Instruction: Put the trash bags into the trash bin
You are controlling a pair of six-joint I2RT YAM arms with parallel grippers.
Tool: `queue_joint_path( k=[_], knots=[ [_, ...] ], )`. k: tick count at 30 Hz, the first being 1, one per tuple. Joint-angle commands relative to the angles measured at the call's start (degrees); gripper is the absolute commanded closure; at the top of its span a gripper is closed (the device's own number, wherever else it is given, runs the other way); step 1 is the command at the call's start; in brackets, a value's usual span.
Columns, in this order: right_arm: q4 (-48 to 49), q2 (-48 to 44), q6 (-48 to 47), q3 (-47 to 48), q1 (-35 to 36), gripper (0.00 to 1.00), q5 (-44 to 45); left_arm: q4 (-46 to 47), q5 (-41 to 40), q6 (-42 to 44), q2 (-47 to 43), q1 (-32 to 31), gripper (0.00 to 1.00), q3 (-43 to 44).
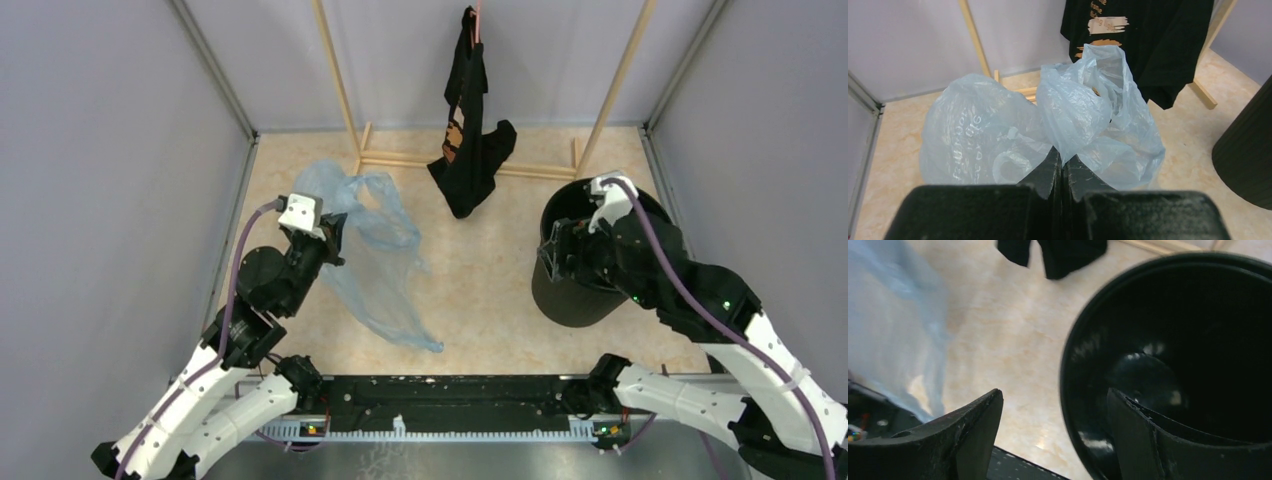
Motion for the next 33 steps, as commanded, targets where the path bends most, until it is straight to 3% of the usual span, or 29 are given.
queue_joint_path(
  k=[1,6,17,25,33],
  knots=[
    [-5.18,2.48,-0.61,-2.72,0.4,0.25,8.7,4.6,-3.29,2.56,-1.37,0.13,0.97,-2.06],
    [-3.49,4.21,-1.14,-3.57,0.4,0.49,5.71,4.66,-3.06,2.78,-0.99,0.3,0.95,-2.97],
    [4.24,4.54,-0.49,-7.44,0.4,0.93,-3.4,4.28,-4.7,2.59,-1.47,0.35,0.96,-4.02],
    [12.68,6.58,3.1,-8.87,2.43,1.0,-13.48,4.43,-5.64,2.55,-1.77,0.4,0.98,-4.37],
    [18.41,15.12,4.84,-6.05,14.53,1.0,-8.82,4.52,-8.26,2.4,-3.16,0.4,1.0,-4.8]
  ],
)
